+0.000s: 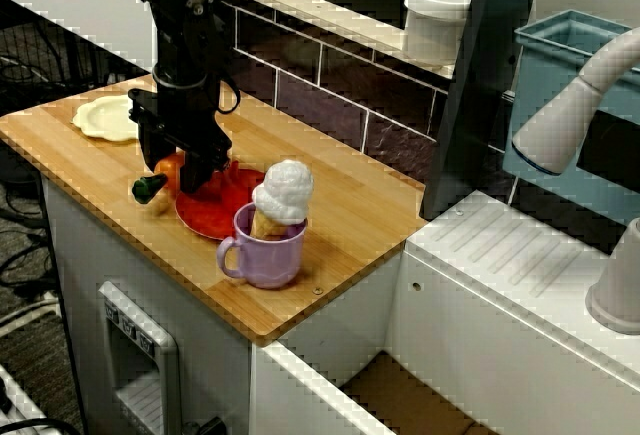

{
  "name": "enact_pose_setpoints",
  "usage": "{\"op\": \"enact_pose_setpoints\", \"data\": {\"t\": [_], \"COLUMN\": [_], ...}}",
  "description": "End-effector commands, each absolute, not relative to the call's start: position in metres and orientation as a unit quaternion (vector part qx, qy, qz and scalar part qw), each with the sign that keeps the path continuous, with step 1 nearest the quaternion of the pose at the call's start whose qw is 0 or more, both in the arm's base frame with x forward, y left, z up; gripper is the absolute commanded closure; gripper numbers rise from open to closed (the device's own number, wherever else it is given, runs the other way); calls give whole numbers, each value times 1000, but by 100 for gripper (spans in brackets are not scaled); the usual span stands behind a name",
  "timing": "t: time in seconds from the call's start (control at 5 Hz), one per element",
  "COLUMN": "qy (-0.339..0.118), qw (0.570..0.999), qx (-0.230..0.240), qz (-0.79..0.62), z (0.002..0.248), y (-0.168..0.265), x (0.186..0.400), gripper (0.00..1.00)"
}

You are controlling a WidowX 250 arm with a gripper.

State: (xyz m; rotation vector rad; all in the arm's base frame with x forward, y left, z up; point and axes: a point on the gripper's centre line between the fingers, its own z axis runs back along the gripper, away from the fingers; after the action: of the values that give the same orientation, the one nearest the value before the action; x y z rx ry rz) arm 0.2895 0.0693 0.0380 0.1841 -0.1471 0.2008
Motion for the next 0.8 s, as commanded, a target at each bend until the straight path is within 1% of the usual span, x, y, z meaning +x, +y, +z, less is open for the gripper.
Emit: {"op": "enact_pose_setpoints", "data": {"t": [0.0, 0.2, 0.4, 0.6], "qy": [-94, -113, -128, -136], "qw": [989, 985, 979, 977], "qx": [103, 128, 147, 154], "qz": [41, -14, -53, -59], "z": [87, 94, 95, 96], "y": [75, 85, 100, 122], "x": [303, 301, 298, 297], "gripper": [100, 100, 100, 100]}}
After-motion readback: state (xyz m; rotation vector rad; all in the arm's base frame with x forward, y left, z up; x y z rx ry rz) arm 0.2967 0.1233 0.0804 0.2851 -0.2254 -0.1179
